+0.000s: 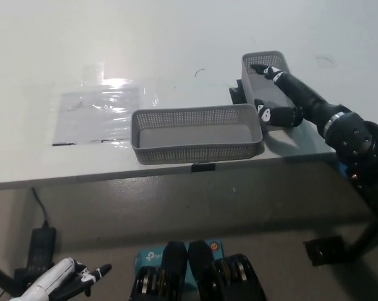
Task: The robot uses its right hand to pick up the grey box kept on the middle on the desk and place it on top of another box next to it in a right angle
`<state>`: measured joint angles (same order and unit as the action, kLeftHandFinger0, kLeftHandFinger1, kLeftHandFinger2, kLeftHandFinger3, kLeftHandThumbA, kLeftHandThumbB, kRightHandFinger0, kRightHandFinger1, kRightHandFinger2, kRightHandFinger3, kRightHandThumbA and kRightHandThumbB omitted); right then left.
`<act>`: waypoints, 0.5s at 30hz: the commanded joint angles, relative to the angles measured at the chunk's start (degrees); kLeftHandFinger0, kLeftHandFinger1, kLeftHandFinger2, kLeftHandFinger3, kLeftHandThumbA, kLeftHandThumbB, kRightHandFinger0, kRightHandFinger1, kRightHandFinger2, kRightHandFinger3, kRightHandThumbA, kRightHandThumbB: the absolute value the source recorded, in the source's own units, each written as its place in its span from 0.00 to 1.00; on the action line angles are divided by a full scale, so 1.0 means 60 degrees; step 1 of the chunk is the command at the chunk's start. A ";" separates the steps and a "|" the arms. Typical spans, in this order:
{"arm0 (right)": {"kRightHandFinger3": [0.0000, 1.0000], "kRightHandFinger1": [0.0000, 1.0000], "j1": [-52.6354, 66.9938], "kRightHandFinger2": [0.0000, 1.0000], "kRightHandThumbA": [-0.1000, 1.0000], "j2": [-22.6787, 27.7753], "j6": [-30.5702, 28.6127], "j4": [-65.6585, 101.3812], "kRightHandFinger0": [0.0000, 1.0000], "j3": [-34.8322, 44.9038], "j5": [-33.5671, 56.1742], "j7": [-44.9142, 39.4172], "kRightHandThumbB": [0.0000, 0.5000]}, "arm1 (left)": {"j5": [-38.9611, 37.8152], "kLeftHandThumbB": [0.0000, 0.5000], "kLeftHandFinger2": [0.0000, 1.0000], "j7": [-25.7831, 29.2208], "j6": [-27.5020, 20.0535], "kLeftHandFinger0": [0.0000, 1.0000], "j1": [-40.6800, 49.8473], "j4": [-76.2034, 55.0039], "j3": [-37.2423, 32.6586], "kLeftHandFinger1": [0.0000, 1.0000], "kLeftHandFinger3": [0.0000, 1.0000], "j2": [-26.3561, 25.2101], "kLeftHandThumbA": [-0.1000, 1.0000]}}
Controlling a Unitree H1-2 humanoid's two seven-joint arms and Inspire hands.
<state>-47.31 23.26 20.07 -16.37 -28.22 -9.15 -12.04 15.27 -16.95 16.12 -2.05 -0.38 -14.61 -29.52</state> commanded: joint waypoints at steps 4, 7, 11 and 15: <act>1.00 1.00 -0.0572 1.00 0.30 0.0194 -0.1153 -0.0484 1.00 -0.0314 -0.1245 -0.0467 0.62 | -0.0002 0.29 0.02 -0.0215 -0.0084 0.02 -0.0133 -0.0344 0.0188 0.00 0.21 -0.0184 0.85; 1.00 1.00 -0.0491 1.00 0.30 0.0209 -0.1743 -0.0882 1.00 -0.0539 -0.1578 -0.0442 0.63 | 0.0095 0.29 0.03 -0.0223 -0.0043 0.03 -0.0131 -0.0377 0.0165 0.01 0.20 -0.0196 0.86; 1.00 1.00 -0.0509 1.00 0.34 0.0550 -0.2066 -0.1114 1.00 -0.1006 -0.2163 -0.0818 0.56 | 0.0025 0.26 0.03 -0.0293 0.0092 0.03 -0.0113 -0.0523 0.0208 0.01 0.22 -0.0156 0.84; 1.00 1.00 -0.0356 1.00 0.36 0.0834 -0.2016 -0.1107 1.00 -0.1037 -0.2464 -0.1028 0.52 | 0.0036 0.34 0.04 -0.0281 0.0011 0.06 -0.0097 -0.0445 0.0258 0.00 0.22 -0.0160 0.87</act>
<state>-47.65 25.31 11.40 -23.64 -34.30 -19.51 -15.83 15.29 -17.96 16.46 -2.25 -1.89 -13.89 -29.50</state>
